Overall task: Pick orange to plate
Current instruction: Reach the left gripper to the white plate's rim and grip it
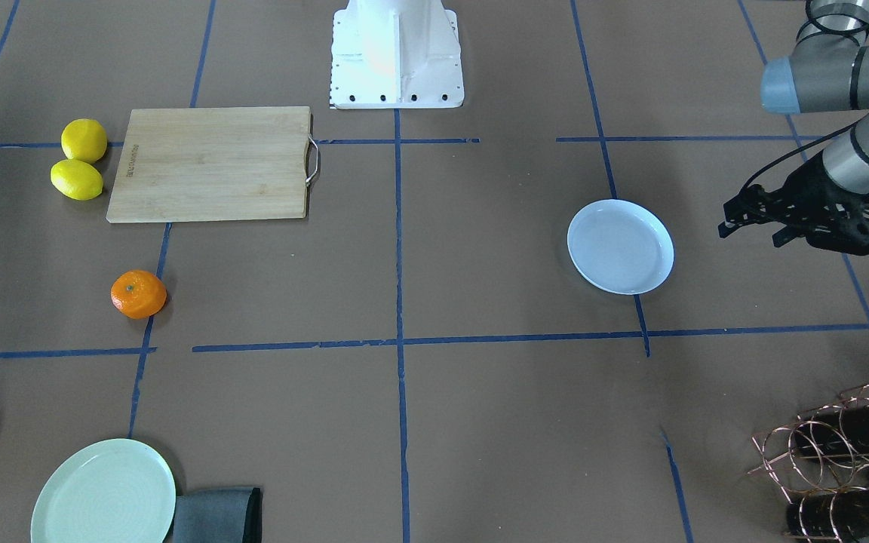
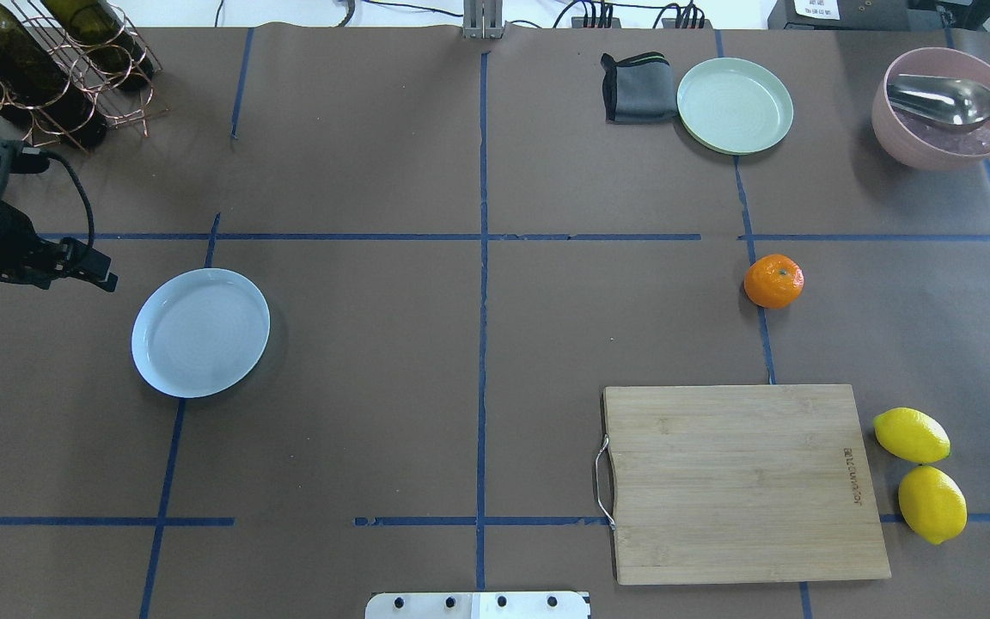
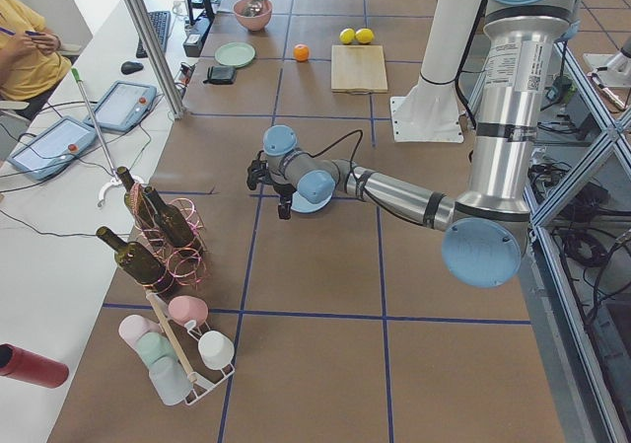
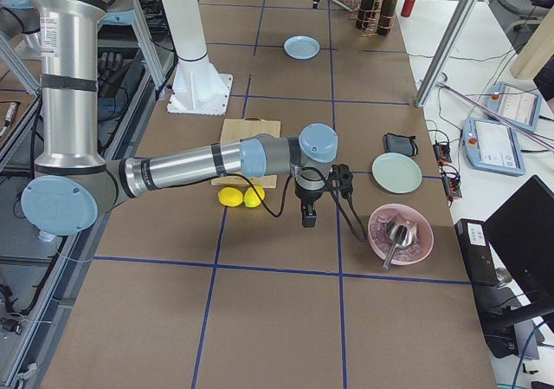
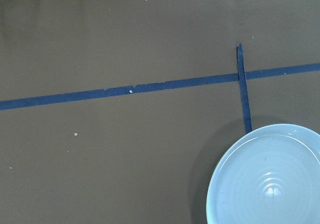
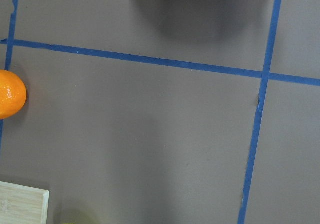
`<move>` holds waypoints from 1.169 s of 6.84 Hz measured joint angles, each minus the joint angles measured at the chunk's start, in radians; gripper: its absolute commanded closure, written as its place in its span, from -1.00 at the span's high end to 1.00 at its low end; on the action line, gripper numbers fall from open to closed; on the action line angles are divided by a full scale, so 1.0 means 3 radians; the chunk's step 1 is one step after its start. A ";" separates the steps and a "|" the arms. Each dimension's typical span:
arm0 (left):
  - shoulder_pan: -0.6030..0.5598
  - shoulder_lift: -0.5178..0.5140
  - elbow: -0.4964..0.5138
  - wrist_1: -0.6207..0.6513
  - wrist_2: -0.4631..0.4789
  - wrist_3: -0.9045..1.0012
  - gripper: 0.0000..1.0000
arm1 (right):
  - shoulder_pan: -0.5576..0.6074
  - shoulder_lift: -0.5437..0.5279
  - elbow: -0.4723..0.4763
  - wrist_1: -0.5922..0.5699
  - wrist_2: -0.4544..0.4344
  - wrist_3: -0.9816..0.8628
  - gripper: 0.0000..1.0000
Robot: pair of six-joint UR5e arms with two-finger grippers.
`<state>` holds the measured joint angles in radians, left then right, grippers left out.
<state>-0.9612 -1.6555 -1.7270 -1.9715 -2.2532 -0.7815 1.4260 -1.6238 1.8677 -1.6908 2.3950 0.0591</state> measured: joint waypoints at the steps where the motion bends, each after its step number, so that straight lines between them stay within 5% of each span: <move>1: 0.0127 -0.0007 0.0034 -0.0023 0.0072 -0.0130 0.99 | -0.0002 0.0002 -0.0004 -0.0002 0.0000 0.0001 1.00; 6: 0.0415 -0.0134 0.0264 -0.0035 0.0105 -0.0292 0.55 | -0.0011 -0.0002 -0.0020 -0.0006 0.0004 0.0002 1.00; 8: 0.0423 -0.0137 0.0305 -0.0035 0.0105 -0.0273 -0.57 | -0.0017 -0.0002 -0.0023 -0.0004 0.0004 0.0002 1.00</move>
<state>-0.8342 -1.6965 -1.6355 -1.9819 -2.2216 -0.8635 1.4209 -1.6245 1.8608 -1.6921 2.3961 0.0598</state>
